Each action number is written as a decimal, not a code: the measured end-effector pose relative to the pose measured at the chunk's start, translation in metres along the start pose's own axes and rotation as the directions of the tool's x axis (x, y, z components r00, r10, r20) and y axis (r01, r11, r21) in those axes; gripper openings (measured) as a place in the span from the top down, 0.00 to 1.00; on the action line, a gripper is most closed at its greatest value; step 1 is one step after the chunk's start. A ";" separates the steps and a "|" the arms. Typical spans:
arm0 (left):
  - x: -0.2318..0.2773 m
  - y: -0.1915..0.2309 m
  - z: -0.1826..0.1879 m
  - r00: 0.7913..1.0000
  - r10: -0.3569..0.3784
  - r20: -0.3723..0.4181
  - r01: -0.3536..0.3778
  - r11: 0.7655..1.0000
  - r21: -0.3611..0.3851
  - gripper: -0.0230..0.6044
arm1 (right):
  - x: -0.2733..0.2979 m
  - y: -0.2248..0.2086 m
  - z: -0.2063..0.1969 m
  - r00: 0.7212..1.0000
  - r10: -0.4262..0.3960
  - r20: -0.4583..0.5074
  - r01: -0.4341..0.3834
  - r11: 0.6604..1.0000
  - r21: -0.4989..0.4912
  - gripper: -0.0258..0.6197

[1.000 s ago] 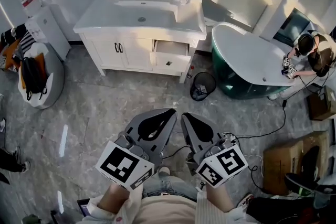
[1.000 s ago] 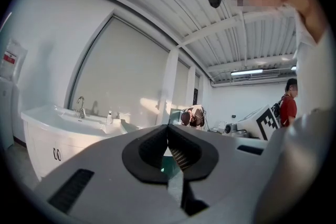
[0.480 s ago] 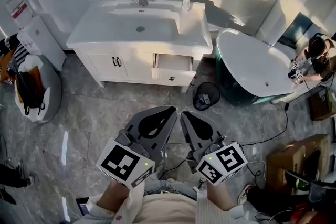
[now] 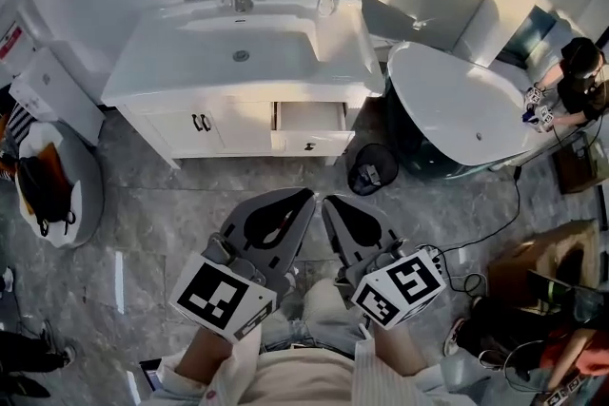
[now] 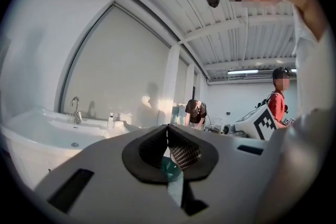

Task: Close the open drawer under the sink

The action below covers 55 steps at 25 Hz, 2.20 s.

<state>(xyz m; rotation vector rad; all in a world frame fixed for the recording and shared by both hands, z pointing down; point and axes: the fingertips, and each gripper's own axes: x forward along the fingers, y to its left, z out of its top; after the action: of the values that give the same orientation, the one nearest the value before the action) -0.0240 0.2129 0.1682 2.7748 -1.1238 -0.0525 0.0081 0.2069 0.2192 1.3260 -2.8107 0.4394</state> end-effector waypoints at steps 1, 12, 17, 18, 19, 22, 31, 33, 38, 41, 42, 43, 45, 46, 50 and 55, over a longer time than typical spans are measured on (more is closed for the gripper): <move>0.000 0.005 -0.001 1.000 -0.001 -0.002 0.001 1.000 -0.001 0.94 | 0.004 -0.001 -0.003 1.000 -0.006 -0.003 0.006 1.000 0.005 0.95; 0.033 0.039 -0.012 0.999 -0.002 -0.032 0.001 1.000 -0.021 0.94 | 0.032 -0.037 -0.011 0.998 -0.039 -0.042 0.041 0.998 0.037 0.95; 0.062 0.068 -0.014 0.999 0.013 -0.034 -0.013 1.000 -0.014 0.94 | 0.065 -0.064 -0.007 0.999 -0.022 -0.048 0.024 0.999 0.038 0.95; 0.070 0.075 -0.013 0.999 0.016 -0.035 -0.016 1.000 -0.013 0.94 | 0.073 -0.071 -0.006 0.998 -0.018 -0.053 0.020 0.999 0.038 0.95; 0.079 0.082 -0.013 0.999 0.019 -0.036 -0.019 1.000 -0.013 0.94 | 0.082 -0.078 -0.004 0.998 -0.013 -0.058 0.015 0.999 0.038 0.95; 0.108 0.105 -0.009 0.999 0.029 -0.042 -0.030 0.999 -0.012 0.94 | 0.108 -0.102 0.004 0.997 0.003 -0.073 -0.001 0.999 0.035 0.95; 0.193 0.166 0.017 0.997 0.074 -0.037 -0.074 0.997 -0.011 0.94 | 0.175 -0.178 0.045 0.995 0.035 -0.094 -0.032 0.999 0.040 0.95; 0.209 0.176 0.020 0.996 0.083 -0.031 -0.083 0.997 -0.011 0.94 | 0.184 -0.195 0.049 0.994 0.037 -0.098 -0.033 0.999 0.040 0.95; 0.240 0.192 0.023 0.995 0.093 -0.033 -0.093 0.995 -0.019 0.94 | 0.203 -0.224 0.059 0.993 0.043 -0.109 -0.038 0.998 0.042 0.95; 0.251 0.197 0.018 0.995 0.088 -0.046 -0.089 0.996 -0.026 0.94 | 0.211 -0.234 0.060 0.992 0.042 -0.121 -0.038 0.998 0.040 0.95; 0.254 0.199 0.016 0.995 0.085 -0.049 -0.087 0.996 -0.029 0.94 | 0.213 -0.236 0.060 0.991 0.043 -0.124 -0.038 0.999 0.039 0.95; 0.257 0.201 0.015 0.995 0.082 -0.052 -0.084 0.996 -0.032 0.94 | 0.215 -0.238 0.059 0.991 0.042 -0.126 -0.038 0.999 0.038 0.95; 0.261 0.202 0.012 0.996 0.074 -0.057 -0.076 0.997 -0.034 0.94 | 0.217 -0.239 0.057 0.990 0.039 -0.133 -0.035 0.999 0.036 0.95; 0.262 0.203 0.011 0.996 0.069 -0.060 -0.071 0.997 -0.035 0.94 | 0.218 -0.240 0.056 0.990 0.036 -0.135 -0.032 0.999 0.037 0.95; 0.264 0.207 0.007 0.996 0.051 -0.078 -0.054 0.998 -0.041 0.94 | 0.223 -0.241 0.053 0.989 0.018 -0.144 -0.011 0.999 0.045 0.95; 0.259 0.214 -0.003 0.994 0.029 -0.102 -0.035 0.998 -0.055 0.94 | 0.229 -0.234 0.043 0.987 0.006 -0.161 0.003 0.998 0.056 0.95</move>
<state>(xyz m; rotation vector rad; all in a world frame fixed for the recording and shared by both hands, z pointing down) 0.0149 -0.1178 0.2086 2.6763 -1.1235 0.0576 0.0431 -0.1182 0.2638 1.2366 -2.6859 0.6018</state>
